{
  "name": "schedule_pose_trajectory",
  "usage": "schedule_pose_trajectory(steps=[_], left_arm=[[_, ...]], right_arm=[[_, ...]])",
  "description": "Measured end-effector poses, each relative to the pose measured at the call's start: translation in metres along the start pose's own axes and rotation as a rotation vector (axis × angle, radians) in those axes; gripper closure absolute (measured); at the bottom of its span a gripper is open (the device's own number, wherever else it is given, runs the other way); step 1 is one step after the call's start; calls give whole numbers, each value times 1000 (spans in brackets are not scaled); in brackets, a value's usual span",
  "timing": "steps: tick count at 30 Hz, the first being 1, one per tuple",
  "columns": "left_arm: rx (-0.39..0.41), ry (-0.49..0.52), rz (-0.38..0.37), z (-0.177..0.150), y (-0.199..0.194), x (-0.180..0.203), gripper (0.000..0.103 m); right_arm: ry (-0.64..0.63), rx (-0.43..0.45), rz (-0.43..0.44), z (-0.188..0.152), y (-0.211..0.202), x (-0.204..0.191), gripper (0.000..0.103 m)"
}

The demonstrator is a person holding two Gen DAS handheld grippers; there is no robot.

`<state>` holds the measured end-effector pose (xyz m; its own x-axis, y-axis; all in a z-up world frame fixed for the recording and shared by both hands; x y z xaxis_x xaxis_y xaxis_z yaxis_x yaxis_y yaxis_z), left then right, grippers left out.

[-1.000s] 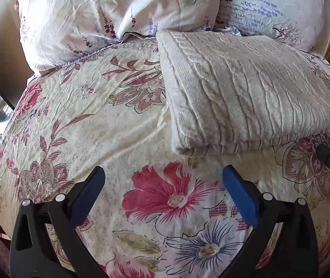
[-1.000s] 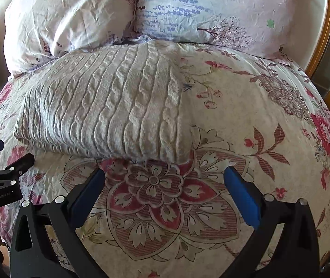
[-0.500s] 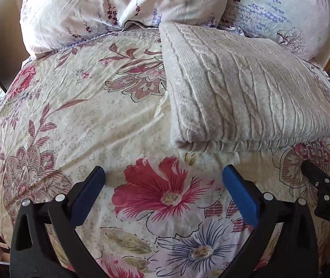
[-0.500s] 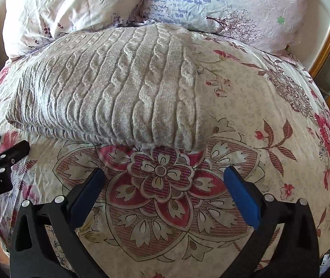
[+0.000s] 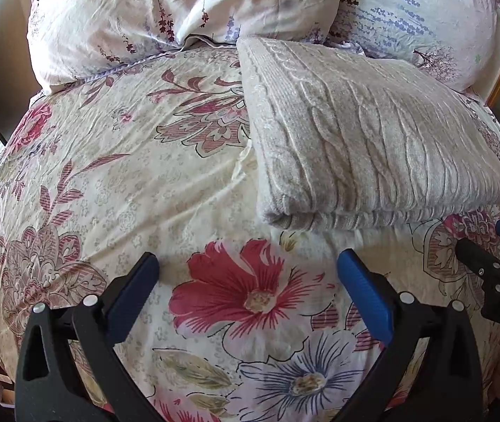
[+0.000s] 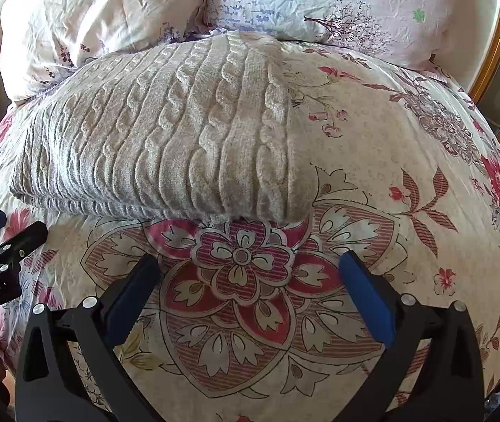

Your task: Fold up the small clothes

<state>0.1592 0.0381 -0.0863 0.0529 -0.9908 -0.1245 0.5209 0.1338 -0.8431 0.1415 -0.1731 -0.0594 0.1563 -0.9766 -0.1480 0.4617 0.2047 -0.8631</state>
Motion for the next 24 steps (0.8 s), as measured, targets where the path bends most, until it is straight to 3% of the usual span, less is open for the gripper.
schedule_pose_trajectory(steps=[24], left_arm=[[3, 2, 1, -1, 0, 0, 2]], right_arm=[[9, 14, -9, -2, -2, 0, 1]])
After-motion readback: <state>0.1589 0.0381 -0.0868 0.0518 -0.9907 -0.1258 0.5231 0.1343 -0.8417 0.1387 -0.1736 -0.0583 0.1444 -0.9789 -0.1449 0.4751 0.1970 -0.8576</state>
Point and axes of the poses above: each gripper's, at about its wrist camera, not at the fingertips, and y roughly the way its jaws point, x to its right, z to its top, the point moved 9 cm from there along y, roughly the way its jaws point, and after that the axes turned 8 degrees about z, right-handed, at the moved point
